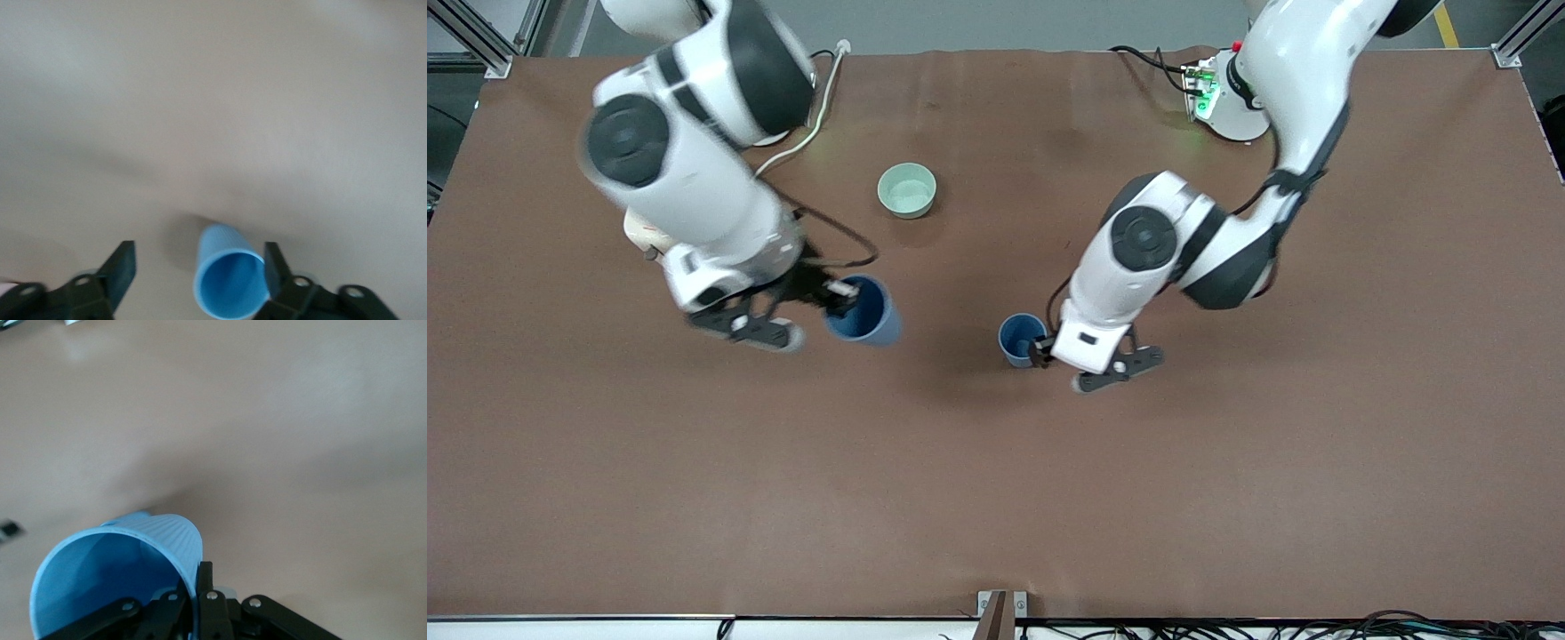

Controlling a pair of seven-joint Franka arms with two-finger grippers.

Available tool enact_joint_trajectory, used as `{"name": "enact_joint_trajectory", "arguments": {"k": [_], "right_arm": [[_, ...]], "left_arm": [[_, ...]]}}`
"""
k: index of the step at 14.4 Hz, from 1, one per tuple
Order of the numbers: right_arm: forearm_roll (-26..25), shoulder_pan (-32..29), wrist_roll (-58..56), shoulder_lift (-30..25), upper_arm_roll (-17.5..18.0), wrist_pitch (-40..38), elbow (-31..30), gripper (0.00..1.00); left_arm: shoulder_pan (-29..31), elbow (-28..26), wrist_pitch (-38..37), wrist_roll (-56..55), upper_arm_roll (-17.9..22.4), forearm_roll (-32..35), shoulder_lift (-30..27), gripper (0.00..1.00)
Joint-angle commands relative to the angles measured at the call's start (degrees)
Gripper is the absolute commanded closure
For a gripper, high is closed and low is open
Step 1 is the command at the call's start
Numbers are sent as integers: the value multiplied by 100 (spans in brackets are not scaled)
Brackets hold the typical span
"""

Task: Stack blue cups with both arms
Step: 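Place the left cup down while the right gripper lifts its cup above it, then lower the right gripper's cup into the other cup while the left gripper withdraws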

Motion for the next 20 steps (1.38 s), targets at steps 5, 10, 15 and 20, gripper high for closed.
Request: {"name": "enact_joint_trajectory", "arguments": {"k": [5,10,15,20], "right_arm": [[-83,1056,566,827,-79,1251,-162,100],[-65,1337,566,1399,-88,1839,-136,100],[-65,1346,549,1470,-88,1849,-136,99],[-83,1276,487,1540,-88,1849,-136,98]], "left_arm": [[1501,-133,-1643,2305,-28,23,-1793,0],[2021,-142,-2513,3441,-2,5,-2480,0],[1735,-386,-2726,4654,900,-538,-2981,0],[1425,-511,-3174,5500,1659,-812,-3359,0]]}}
